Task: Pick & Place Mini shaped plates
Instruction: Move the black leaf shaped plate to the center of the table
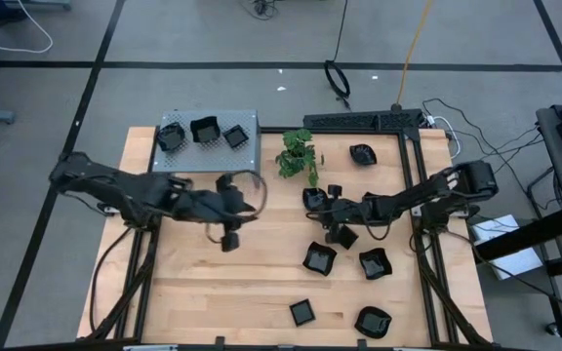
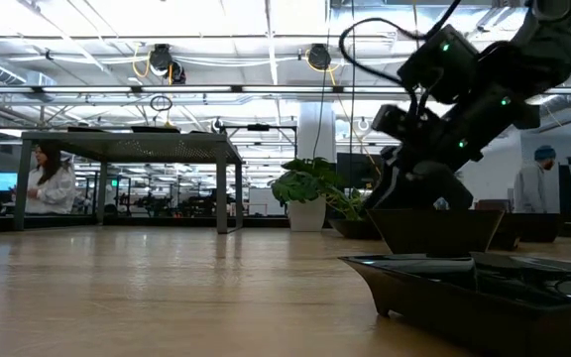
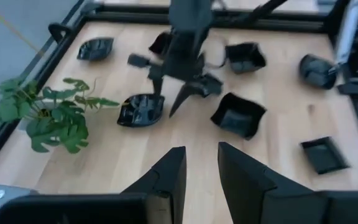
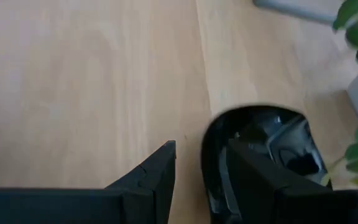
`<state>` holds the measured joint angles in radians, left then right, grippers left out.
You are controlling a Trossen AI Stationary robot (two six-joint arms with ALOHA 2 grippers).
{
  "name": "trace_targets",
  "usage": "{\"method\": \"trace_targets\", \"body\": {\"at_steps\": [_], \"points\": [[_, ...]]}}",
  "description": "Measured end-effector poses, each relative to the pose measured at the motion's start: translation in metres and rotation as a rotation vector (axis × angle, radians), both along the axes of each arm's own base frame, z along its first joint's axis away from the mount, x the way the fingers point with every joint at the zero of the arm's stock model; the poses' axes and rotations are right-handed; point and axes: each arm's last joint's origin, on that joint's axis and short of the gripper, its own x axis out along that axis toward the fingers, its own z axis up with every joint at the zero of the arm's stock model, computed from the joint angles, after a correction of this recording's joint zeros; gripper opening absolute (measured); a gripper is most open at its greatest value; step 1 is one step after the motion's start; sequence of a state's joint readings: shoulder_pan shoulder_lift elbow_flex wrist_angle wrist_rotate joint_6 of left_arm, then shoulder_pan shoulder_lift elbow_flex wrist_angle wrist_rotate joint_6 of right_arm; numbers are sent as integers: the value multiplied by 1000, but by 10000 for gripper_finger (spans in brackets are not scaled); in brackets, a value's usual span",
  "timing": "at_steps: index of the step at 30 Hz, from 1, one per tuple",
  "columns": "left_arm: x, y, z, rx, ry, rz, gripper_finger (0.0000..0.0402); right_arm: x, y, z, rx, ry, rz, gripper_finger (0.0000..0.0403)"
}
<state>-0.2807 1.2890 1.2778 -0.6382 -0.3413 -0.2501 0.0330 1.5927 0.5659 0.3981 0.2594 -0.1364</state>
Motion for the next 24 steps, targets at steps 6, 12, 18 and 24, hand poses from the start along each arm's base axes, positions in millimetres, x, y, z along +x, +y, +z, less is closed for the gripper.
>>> {"method": "trace_targets", "body": {"at_steps": [6, 12, 18, 24], "points": [[-31, 5, 28, -30, -117, -19, 97, 2, -9, -12, -1, 33, -36, 130], [-48, 10, 40, -40, -171, -12, 97, 4, -11, -17, -28, 25, -55, 114], [-48, 10, 40, -58, -173, -3, 97, 5, -11, -17, -1, 14, -74, 38], [-48, 10, 40, -68, -174, 2, 97, 13, -3, -8, -2, -32, -41, 5]]}}
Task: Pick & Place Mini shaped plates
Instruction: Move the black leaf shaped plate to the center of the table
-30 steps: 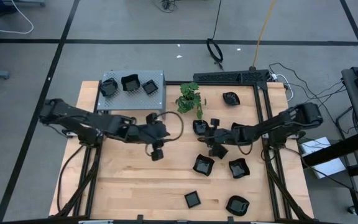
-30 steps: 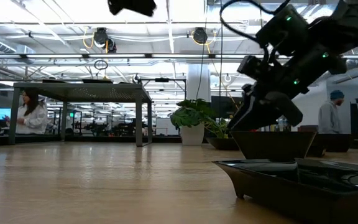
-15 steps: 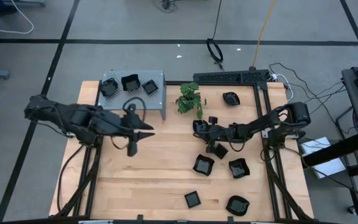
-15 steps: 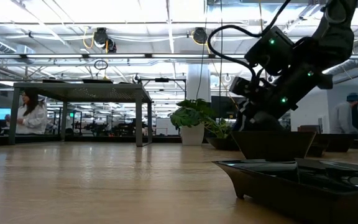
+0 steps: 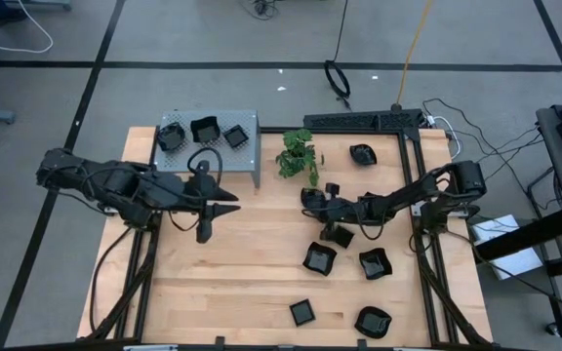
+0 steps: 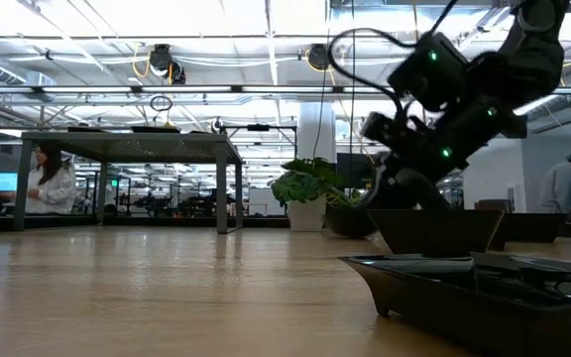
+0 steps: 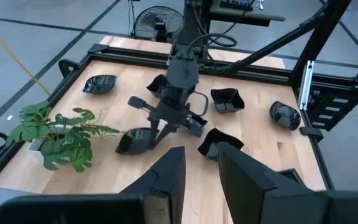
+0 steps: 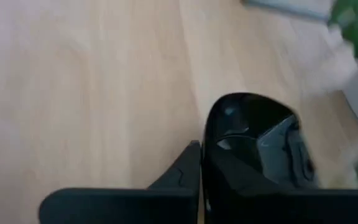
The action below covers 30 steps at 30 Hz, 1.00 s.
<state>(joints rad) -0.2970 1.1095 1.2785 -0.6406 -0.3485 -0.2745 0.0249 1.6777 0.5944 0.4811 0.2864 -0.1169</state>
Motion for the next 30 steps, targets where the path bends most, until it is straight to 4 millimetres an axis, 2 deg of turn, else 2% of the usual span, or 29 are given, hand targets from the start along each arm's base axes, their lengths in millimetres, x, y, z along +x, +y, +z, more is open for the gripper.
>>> {"method": "trace_targets", "body": {"at_steps": [6, 11, 17, 21, 24, 30], "points": [[0, 0, 0, 2, 0, -1, 97, 41, 26, 36, 79, -82, 165, 1], [0, 0, 0, 2, 0, -2, 97, 83, 45, 54, 133, -148, 274, 1], [0, 0, 0, -3, 0, -4, 97, 133, 58, 39, 183, -172, 398, 0], [0, 0, 0, -12, -1, -3, 97, 157, 60, 31, 146, -208, 428, 0], [0, 0, 0, -22, 0, 1, 97, 169, 57, 24, 127, -216, 427, 0], [-1, 0, -1, -17, 13, 0, 97, 175, 47, 14, 105, -247, 416, 21]]}}
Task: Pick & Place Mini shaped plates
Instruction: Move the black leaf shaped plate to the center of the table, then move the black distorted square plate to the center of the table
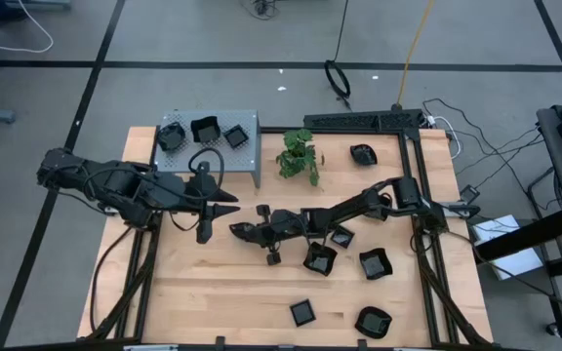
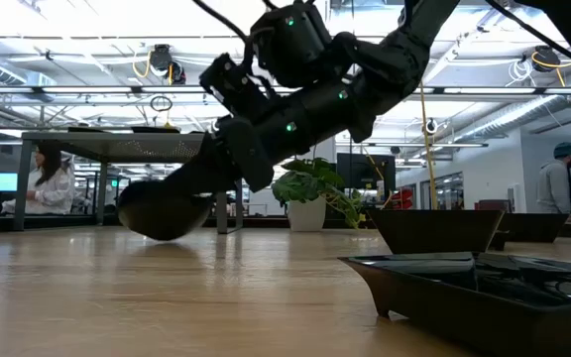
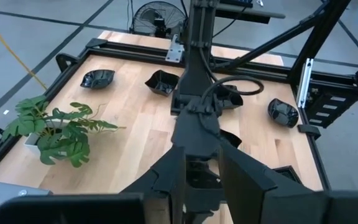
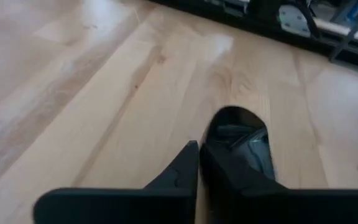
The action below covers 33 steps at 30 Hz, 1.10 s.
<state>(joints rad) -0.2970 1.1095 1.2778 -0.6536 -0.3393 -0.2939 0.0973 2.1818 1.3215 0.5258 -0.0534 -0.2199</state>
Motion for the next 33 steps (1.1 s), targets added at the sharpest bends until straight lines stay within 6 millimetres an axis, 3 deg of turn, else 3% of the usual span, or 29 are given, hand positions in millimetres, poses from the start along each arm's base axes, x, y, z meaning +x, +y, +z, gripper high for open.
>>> {"method": "trace_targets", "body": {"at_steps": [7, 12, 16, 20, 28, 33], "points": [[0, 0, 0, 1, 2, -1, 97, 0, -3, 2, 19, 12, -16, 83], [0, 0, -1, 3, 6, -2, 97, -9, 7, 27, 39, 41, -2, 129], [-1, 0, -3, 5, 31, 0, 97, -22, 18, 42, 51, 152, 9, 140], [-3, 1, -5, 1, 60, 8, 97, -44, 30, 59, 36, 231, 35, 134], [-4, 1, -6, -26, 71, 24, 97, -107, 41, 77, 112, 331, 30, 136], [-3, 1, -7, -22, 71, 25, 97, -150, 34, 71, 162, 368, -6, 145]]}}
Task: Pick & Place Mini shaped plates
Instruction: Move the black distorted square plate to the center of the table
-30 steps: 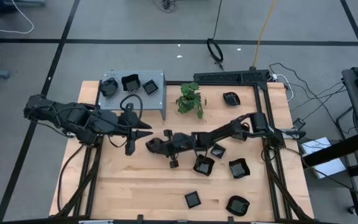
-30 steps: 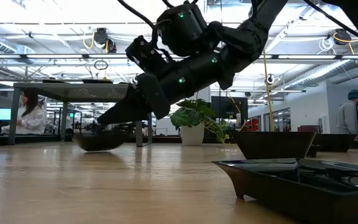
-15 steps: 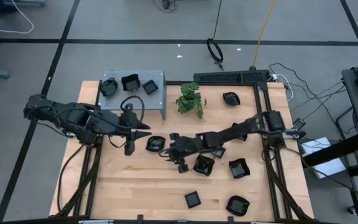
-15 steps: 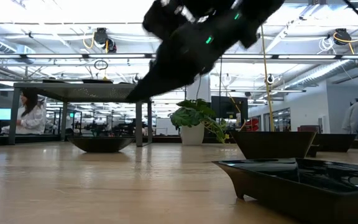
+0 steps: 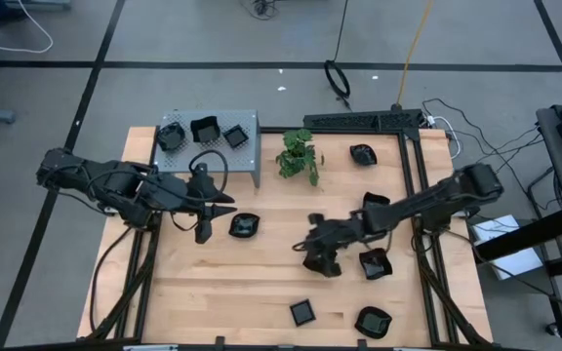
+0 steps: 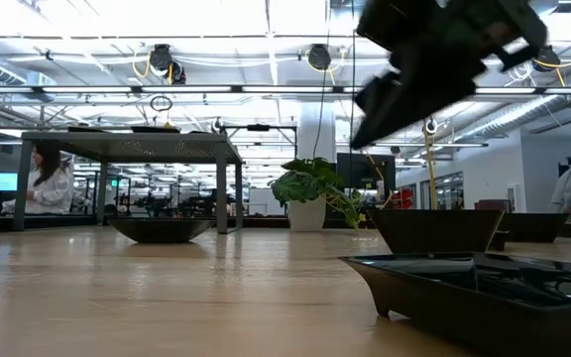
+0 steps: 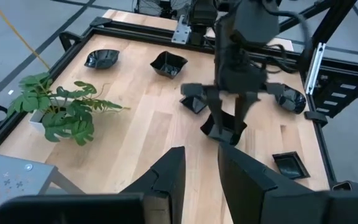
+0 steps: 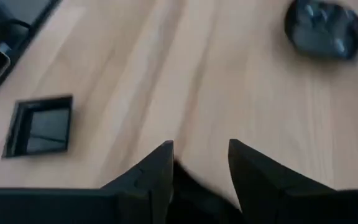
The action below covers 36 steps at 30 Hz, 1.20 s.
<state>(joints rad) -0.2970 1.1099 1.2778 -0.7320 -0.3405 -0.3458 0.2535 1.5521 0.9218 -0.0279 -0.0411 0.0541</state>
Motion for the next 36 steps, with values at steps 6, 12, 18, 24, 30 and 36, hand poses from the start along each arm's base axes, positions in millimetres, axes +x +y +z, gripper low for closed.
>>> {"method": "trace_targets", "body": {"at_steps": [6, 12, 18, 24, 30, 36], "points": [[0, 0, 0, 0, -1, 1, 97, -37, -19, -24, 2, 72, -253, 157], [0, 1, 0, 36, -5, 22, 97, -49, -29, -44, 109, 156, -399, 169], [0, 2, 0, 55, -7, 37, 97, -50, -32, -47, 124, 167, -425, 170], [0, 2, 0, 53, -8, 39, 97, -46, -29, -43, 198, 143, -376, 168], [0, 2, 0, 54, -8, 39, 97, -44, -29, -41, 212, 109, -367, 169], [0, 2, 0, 52, -8, 40, 97, -52, -30, -52, 251, 140, -392, 171]]}}
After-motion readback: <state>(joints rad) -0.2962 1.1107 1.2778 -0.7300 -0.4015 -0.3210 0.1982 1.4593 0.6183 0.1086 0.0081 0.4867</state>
